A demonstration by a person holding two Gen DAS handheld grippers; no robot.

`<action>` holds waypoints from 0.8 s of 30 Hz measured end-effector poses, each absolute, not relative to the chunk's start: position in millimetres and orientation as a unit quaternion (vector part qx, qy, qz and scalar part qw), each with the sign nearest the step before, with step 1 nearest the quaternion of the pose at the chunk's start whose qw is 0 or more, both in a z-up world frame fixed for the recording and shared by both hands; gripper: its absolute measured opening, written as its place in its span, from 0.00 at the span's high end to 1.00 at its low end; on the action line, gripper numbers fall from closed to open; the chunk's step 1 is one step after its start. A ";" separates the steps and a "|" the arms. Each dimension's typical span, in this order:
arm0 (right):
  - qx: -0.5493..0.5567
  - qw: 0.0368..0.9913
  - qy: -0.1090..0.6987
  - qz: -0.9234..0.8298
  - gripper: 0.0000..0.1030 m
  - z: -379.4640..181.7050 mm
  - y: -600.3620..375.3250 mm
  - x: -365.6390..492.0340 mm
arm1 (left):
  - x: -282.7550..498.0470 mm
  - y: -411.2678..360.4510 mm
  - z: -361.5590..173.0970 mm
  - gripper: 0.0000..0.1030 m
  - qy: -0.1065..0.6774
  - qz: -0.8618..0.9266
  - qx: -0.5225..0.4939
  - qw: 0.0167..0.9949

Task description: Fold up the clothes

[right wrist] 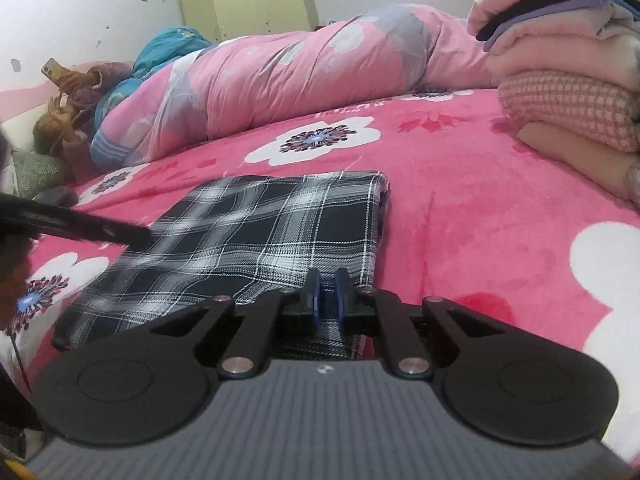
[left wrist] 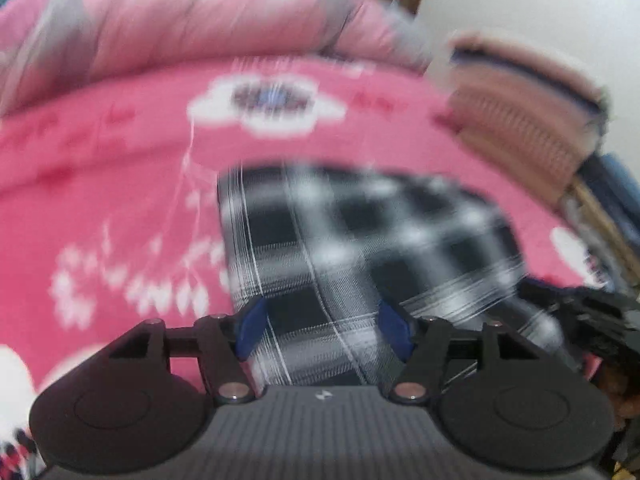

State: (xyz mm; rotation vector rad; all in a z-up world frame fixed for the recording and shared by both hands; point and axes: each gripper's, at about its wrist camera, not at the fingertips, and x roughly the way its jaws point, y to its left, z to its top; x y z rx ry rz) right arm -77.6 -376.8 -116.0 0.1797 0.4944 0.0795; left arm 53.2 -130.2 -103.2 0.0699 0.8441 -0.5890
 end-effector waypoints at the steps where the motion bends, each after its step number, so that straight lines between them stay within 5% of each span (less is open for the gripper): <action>1: 0.077 0.964 0.250 0.041 0.93 -113.0 -375.0 -74.9 | 51.1 -134.3 -102.7 0.30 0.400 -0.282 0.043 0.871; 3: 0.051 0.964 0.260 0.037 0.89 -102.9 -371.6 -70.3 | 47.3 -142.1 -101.8 0.23 0.399 -0.281 0.061 0.870; 8: 0.020 0.978 0.201 0.057 0.61 -62.1 -365.5 -53.8 | 47.7 -152.9 -102.3 0.20 0.410 -0.268 0.072 0.869; 14: 0.022 0.953 0.300 0.047 0.59 -96.7 -359.0 11.9 | 49.0 -159.2 -98.4 0.19 0.422 -0.254 0.077 0.867; 18: -0.033 0.954 0.295 0.046 0.53 -87.4 -341.9 14.8 | 50.2 -160.4 -98.5 0.18 0.424 -0.250 0.077 0.867; 24: 0.093 0.957 0.274 0.014 0.40 -77.7 -384.4 -4.3 | 47.1 -163.0 -98.5 0.17 0.423 -0.242 0.087 0.869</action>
